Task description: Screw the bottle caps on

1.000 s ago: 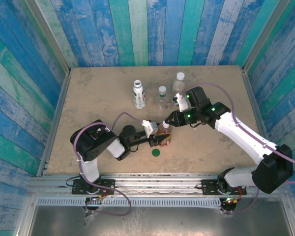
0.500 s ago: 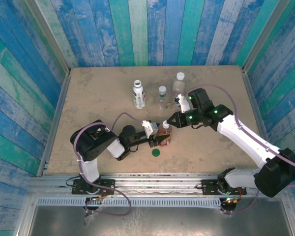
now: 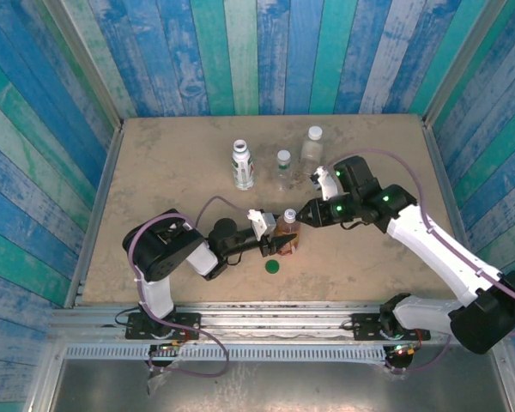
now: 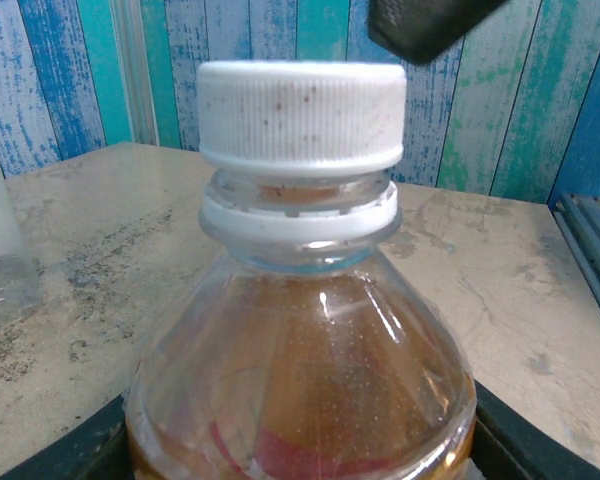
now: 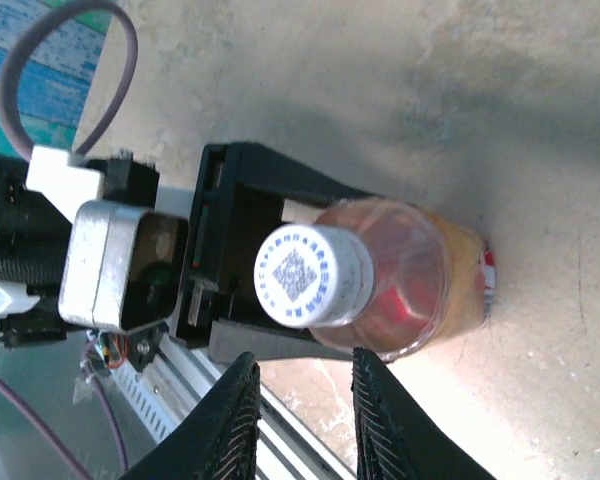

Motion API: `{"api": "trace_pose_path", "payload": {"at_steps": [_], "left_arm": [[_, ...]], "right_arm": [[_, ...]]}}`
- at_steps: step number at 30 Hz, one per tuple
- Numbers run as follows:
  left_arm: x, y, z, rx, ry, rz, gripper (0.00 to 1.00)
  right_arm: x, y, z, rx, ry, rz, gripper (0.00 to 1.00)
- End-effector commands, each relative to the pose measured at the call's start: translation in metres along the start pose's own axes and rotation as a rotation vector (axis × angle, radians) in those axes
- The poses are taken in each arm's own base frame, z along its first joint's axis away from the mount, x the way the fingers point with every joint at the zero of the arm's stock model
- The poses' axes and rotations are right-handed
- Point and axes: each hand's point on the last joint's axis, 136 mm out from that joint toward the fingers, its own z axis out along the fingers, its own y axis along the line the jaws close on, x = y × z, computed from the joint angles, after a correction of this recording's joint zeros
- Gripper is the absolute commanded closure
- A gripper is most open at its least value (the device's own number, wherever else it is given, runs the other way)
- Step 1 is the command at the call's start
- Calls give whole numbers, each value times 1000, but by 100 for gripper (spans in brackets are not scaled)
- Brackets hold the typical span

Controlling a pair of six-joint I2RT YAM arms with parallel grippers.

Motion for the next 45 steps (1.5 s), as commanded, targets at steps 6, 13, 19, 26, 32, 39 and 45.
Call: {"api": "trace_pose_path", "payload": {"at_steps": [6,13,19,26,32,39,45], "left_arm": [[29,-4,-5,5,111,-64,45],[29,-3,-6,-1,112,-64,45],[29,-2,-3,-1,114,-66,45],[29,-4,-4,5,111,-58,45],[28,-5,-6,10,112,-52,45],[26,-5,-6,6,113,-51,45],[25,-4,-6,-1,112,-51,44]], "right_arm": [[-19,2,26,-50,63,-21,77],[9,0,27,-89,116,1,87],[37,11,15,-179,125,32,88],[9,6,-1,-93,-5,-32,82],[-17,-2,13,-77,-7,-31,73],[-19,0,25,-108,45,-45,78],[22,2,22,-169,101,-5,86]]}}
